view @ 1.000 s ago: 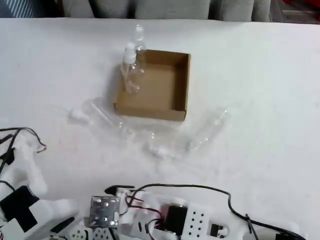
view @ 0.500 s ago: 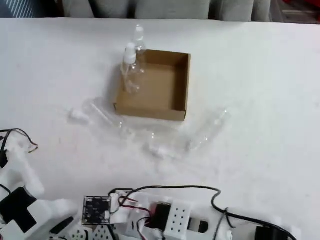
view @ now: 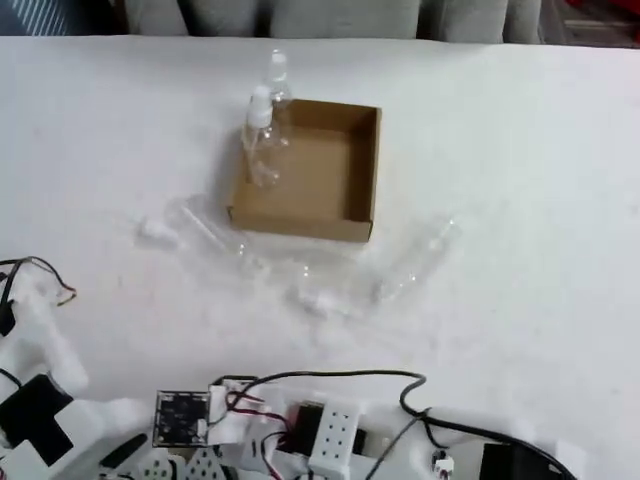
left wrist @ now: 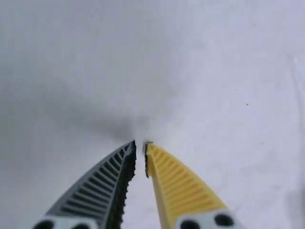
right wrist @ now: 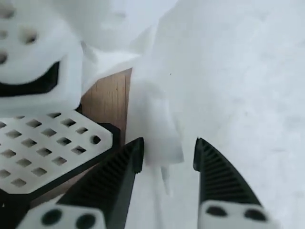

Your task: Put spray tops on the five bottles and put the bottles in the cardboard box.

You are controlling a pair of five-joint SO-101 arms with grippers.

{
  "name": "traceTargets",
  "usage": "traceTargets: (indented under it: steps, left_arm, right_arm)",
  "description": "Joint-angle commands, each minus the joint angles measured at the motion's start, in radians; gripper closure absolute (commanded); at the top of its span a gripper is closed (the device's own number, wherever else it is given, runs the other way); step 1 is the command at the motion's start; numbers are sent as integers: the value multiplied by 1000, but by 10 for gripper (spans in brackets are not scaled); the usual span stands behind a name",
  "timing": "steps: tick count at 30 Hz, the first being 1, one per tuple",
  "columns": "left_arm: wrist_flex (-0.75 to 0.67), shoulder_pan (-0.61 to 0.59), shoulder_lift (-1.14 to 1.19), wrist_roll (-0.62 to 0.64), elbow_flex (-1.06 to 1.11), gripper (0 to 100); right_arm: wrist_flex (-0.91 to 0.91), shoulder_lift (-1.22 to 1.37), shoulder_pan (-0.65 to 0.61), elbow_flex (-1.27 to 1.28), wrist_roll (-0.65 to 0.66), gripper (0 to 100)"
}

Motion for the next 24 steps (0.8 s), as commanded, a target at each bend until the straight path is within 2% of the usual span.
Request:
traceTargets:
  steps: [1, 6, 10, 18, 24]
  left_arm:
    - [-26, -10, 1, 9, -63, 942]
    - [-26, -10, 1, 9, -61, 942]
    - [-26, -10, 1, 9, -60, 942]
    - [-26, -5, 1, 9, -58, 942]
    - [-20, 50, 1, 3, -57, 942]
  right_arm:
    - [28, 18, -4, -77, -9, 854]
    - [59, 28, -4, -92, -8, 871]
    - [59, 36, -4, -98, -2, 991]
    - [127, 8, 1, -100, -2, 982]
    - [366, -213, 165, -115, -2, 982]
